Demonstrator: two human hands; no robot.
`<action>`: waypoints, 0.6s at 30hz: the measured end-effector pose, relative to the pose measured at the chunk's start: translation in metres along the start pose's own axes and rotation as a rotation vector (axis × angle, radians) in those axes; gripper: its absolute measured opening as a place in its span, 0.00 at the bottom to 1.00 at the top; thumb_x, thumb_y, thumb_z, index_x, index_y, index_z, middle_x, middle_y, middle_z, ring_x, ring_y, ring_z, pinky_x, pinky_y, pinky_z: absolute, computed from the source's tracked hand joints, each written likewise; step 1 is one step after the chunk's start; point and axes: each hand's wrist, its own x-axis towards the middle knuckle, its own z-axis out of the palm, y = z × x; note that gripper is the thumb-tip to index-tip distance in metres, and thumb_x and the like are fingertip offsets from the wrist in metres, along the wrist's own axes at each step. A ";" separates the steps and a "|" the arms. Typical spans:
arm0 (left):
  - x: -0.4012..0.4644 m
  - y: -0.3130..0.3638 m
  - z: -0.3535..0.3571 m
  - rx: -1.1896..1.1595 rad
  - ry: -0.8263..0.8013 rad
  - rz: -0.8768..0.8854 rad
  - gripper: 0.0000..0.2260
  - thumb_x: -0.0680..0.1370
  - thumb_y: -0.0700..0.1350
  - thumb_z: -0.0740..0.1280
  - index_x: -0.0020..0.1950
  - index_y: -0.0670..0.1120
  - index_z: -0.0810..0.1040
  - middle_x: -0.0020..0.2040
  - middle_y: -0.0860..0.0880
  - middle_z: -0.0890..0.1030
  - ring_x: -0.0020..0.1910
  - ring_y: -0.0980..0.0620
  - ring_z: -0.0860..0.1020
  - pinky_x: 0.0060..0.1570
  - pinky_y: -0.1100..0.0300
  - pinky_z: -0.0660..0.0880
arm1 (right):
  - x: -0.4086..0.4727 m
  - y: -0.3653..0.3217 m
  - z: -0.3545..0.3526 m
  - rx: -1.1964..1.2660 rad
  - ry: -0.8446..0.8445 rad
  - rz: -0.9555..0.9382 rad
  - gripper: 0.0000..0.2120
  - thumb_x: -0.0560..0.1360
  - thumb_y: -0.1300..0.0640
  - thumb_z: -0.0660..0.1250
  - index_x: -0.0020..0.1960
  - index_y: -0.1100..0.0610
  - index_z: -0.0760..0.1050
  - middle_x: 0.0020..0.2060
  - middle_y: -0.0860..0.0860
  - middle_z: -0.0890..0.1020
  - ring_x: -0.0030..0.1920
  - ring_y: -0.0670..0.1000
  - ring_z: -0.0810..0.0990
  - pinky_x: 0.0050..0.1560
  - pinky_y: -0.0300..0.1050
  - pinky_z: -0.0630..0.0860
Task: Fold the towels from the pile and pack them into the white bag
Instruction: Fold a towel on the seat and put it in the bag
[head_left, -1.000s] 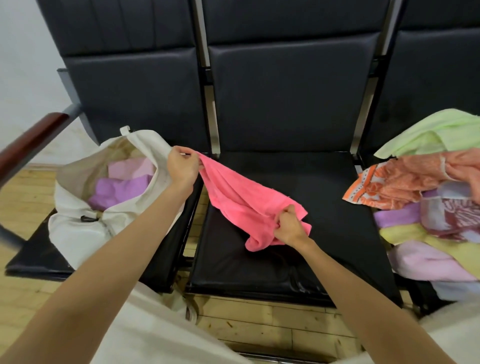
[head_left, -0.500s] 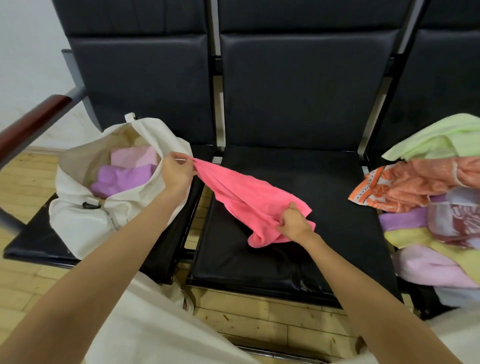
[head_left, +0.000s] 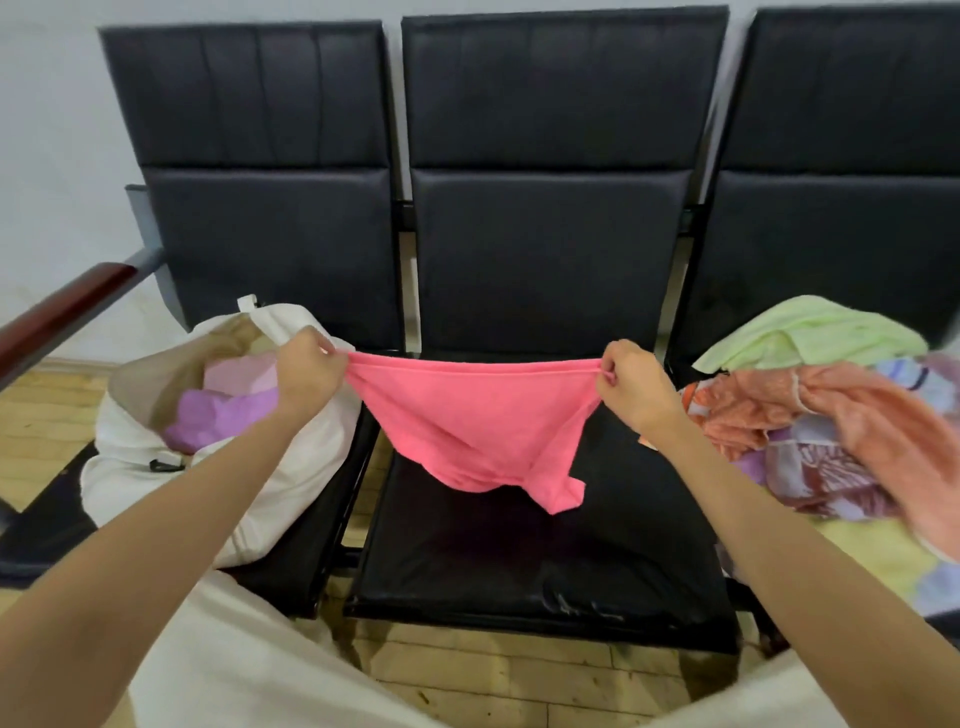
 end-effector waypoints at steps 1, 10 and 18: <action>0.001 0.012 -0.006 -0.105 0.054 -0.059 0.06 0.73 0.39 0.67 0.47 0.38 0.77 0.45 0.40 0.81 0.47 0.41 0.79 0.47 0.52 0.74 | 0.001 -0.001 -0.008 0.019 0.039 0.004 0.07 0.72 0.66 0.62 0.39 0.58 0.66 0.39 0.54 0.72 0.38 0.56 0.74 0.37 0.47 0.69; 0.004 0.104 -0.056 -0.478 0.360 0.025 0.07 0.75 0.40 0.64 0.39 0.50 0.69 0.35 0.58 0.71 0.34 0.60 0.71 0.37 0.75 0.66 | 0.006 -0.011 -0.062 0.132 0.326 0.004 0.11 0.76 0.65 0.61 0.59 0.61 0.72 0.49 0.56 0.78 0.47 0.57 0.78 0.45 0.50 0.73; 0.002 0.109 -0.071 -0.493 0.512 0.145 0.01 0.74 0.40 0.63 0.44 0.45 0.71 0.33 0.58 0.71 0.32 0.62 0.70 0.39 0.70 0.65 | -0.003 -0.018 -0.082 0.130 0.413 -0.123 0.08 0.79 0.61 0.61 0.53 0.61 0.77 0.48 0.54 0.74 0.40 0.50 0.74 0.39 0.46 0.70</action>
